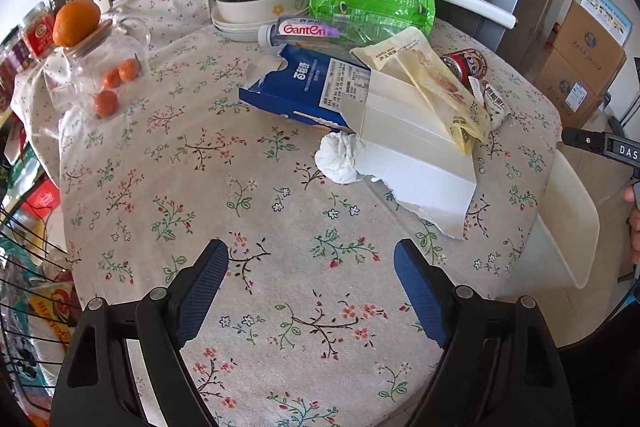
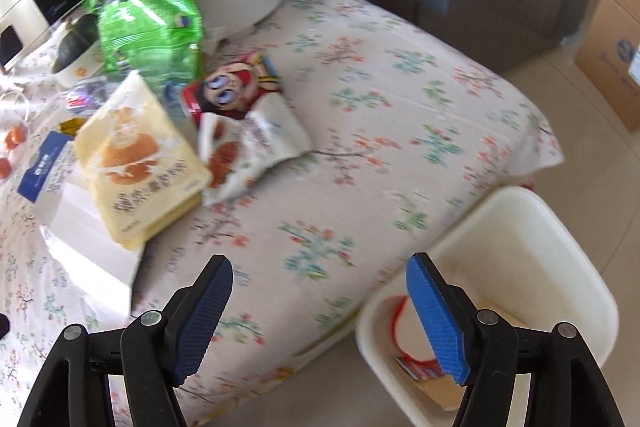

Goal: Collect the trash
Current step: 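Grasp and lift the yellow bread-ball bag with the right tool while the left tool reaches the white carton, then grasp and lift the white-and-blue carton with the left tool, then carry the carton over the bin with the left tool while the right tool drops the bread bag in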

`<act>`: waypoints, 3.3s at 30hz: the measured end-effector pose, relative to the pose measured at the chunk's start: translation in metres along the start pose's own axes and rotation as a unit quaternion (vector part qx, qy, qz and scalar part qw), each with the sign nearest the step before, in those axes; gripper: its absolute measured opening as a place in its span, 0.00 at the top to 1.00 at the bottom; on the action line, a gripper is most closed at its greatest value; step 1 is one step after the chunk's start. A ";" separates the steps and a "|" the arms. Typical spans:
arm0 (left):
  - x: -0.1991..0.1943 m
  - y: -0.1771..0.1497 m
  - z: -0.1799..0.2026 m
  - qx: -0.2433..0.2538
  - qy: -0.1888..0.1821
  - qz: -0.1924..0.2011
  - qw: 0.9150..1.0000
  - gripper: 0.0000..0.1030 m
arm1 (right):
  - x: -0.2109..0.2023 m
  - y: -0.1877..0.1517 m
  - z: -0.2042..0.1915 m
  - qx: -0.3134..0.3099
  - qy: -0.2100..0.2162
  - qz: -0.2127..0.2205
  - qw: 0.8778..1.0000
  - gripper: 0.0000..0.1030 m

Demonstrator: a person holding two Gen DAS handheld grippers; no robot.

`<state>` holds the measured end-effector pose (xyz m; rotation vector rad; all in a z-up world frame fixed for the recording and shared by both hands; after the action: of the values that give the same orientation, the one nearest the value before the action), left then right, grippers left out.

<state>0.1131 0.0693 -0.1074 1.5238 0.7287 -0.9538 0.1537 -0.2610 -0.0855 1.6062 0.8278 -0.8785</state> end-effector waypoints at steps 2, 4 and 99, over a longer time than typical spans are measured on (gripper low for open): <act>0.003 0.010 -0.007 -0.008 0.003 0.000 1.000 0.16 | 0.005 0.005 -0.018 -0.019 0.006 -0.001 1.000 0.26; 0.005 0.018 -0.012 -0.013 0.001 0.010 1.000 0.16 | 0.009 0.009 -0.037 -0.046 0.005 0.001 0.999 0.26; -0.061 0.044 0.140 0.059 -0.239 0.121 0.962 1.00 | -0.058 -0.043 0.128 0.103 0.060 -0.030 0.992 0.89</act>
<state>0.0977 -0.0728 -0.0374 1.3677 0.1386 -1.1338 0.0724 -0.3829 -0.0749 1.8367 0.8953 -0.9417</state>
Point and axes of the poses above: each gripper's, at about its wrist camera, not at the fingertips, and x roughly the way its jaws point, z to its right, y to its top, the point moved 4 cm from there along x, roughly the way its jaws point, and after that the axes turned 5 degrees about x, right-handed, at the moved point
